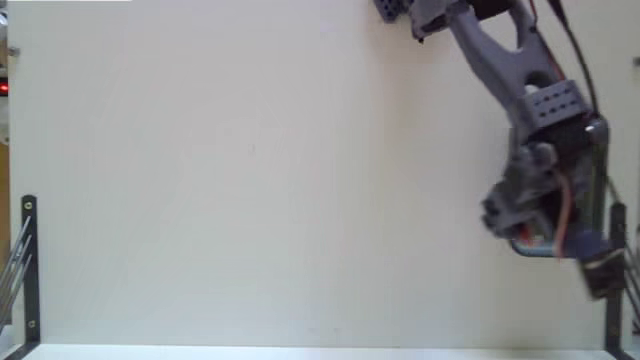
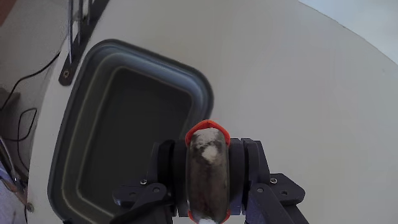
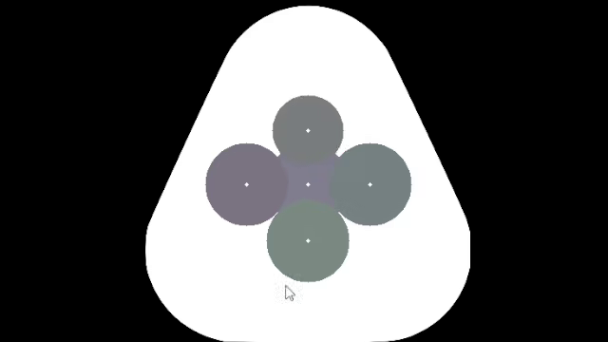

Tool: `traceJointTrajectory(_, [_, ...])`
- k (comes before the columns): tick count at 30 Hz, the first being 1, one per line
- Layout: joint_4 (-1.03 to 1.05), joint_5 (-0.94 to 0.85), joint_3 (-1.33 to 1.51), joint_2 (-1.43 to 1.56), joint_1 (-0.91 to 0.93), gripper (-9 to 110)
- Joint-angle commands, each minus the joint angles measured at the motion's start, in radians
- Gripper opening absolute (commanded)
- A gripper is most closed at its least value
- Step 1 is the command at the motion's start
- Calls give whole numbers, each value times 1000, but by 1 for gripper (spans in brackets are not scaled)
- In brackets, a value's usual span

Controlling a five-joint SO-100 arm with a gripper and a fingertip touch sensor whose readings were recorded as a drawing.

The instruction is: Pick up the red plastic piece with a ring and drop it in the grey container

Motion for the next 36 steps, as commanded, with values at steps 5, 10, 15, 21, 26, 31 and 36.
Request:
traceJointTrajectory(5, [-2,5,-52,26,-129,22])
traceJointTrajectory(10, [-2,5,-56,22,-181,22])
traceJointTrajectory(15, [-2,5,-57,20,-202,22])
traceJointTrajectory(21, [-2,5,-57,20,-203,22])
traceJointTrajectory(26, [-2,5,-57,20,-203,22])
traceJointTrajectory(31, [-2,5,-57,20,-203,22])
traceJointTrajectory(36, [-2,5,-57,20,-203,22])
